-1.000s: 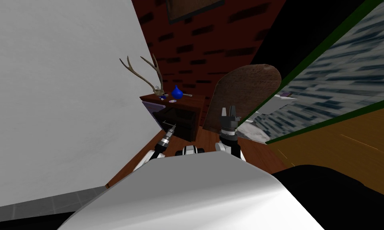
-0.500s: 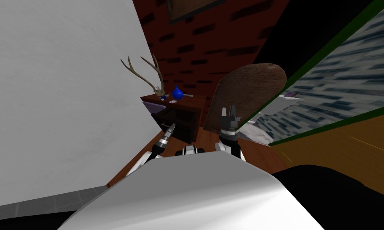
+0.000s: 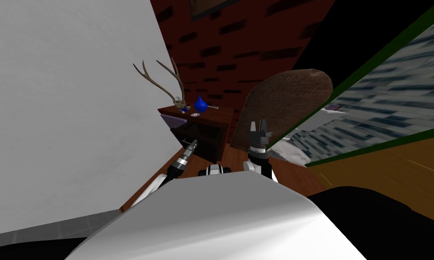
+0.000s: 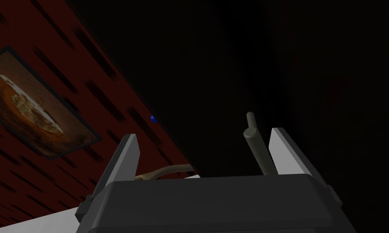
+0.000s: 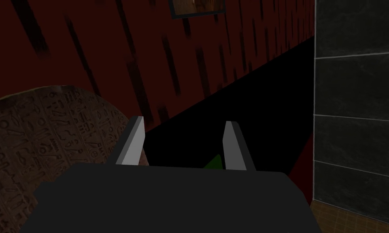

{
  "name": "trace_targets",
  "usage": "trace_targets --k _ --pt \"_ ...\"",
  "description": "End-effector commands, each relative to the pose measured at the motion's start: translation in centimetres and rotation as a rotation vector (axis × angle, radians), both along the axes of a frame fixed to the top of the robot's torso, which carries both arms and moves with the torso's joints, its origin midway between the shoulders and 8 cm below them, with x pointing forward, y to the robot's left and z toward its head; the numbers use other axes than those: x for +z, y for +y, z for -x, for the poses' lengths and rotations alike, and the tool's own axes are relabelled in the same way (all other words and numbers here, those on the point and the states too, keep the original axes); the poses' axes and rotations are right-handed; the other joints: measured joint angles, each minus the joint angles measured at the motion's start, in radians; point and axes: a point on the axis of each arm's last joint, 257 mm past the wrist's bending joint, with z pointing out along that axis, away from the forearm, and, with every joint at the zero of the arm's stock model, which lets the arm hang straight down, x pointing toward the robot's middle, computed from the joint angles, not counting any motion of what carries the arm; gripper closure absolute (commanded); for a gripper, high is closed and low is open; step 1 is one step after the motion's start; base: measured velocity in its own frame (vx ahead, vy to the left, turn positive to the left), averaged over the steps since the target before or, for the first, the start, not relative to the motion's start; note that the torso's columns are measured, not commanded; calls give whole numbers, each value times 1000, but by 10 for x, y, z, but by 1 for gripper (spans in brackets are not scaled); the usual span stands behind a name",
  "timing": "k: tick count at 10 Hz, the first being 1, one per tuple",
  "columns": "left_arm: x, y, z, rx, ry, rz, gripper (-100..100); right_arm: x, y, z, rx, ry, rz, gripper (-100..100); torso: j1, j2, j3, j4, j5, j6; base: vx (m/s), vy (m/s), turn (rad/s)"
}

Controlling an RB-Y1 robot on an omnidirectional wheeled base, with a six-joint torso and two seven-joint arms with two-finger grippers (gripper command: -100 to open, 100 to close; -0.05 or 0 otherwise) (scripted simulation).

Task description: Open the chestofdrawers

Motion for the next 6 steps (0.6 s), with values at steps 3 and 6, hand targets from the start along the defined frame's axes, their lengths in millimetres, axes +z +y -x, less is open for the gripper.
trace_targets --k 3,6 --pt "-3 1 0 3 10 -1 0 0 0 0 0 0 0 0 1 -1 1 -4 3 0 0 0 0" --pt "-5 1 0 4 14 -2 0 0 0 0 0 0 0 0 1 -3 0 -6 3 1 0 0 0"
